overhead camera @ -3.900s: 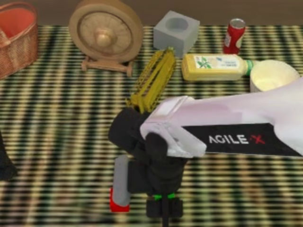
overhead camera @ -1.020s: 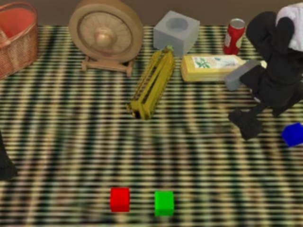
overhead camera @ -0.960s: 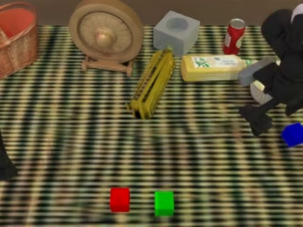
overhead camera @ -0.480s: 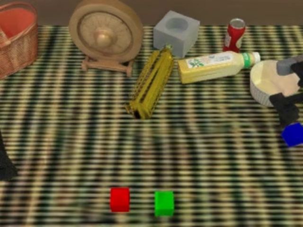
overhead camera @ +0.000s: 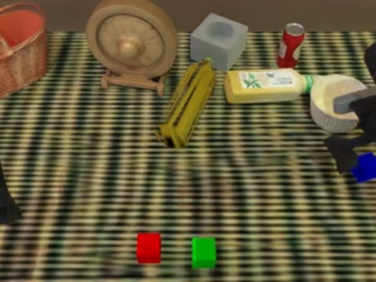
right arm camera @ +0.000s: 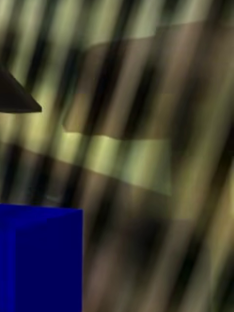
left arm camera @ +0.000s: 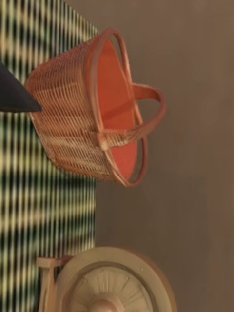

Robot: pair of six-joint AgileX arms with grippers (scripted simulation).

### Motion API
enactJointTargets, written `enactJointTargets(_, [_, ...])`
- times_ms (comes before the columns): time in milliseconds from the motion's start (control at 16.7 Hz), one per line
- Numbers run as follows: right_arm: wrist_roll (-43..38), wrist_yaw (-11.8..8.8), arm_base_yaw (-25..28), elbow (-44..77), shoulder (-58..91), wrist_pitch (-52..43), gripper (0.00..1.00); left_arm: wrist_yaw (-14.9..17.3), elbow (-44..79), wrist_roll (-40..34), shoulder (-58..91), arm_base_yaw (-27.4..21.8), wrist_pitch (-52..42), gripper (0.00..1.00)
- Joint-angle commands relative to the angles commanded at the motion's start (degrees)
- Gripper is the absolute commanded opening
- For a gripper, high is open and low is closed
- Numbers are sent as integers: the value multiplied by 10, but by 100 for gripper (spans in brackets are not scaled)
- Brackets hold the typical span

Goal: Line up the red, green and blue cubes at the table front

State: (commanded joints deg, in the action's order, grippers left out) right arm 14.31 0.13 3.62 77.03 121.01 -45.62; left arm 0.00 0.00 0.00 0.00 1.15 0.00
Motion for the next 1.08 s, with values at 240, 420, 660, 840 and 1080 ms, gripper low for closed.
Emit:
enactJointTargets(240, [-1,0,0,-31,32,59,100,0,0,0,0,0,0,100])
enactJointTargets(420, [-1,0,0,-31,33,60,100,0,0,0,0,0,0,100])
enactJointTargets(660, [-1,0,0,-31,33,60,77,0,0,0,0,0,0,100])
enactJointTargets(840, [-1,0,0,-31,33,60,55,0,0,0,0,0,0,100])
enactJointTargets(1080, [-1,0,0,-31,33,60,25,0,0,0,0,0,0,100])
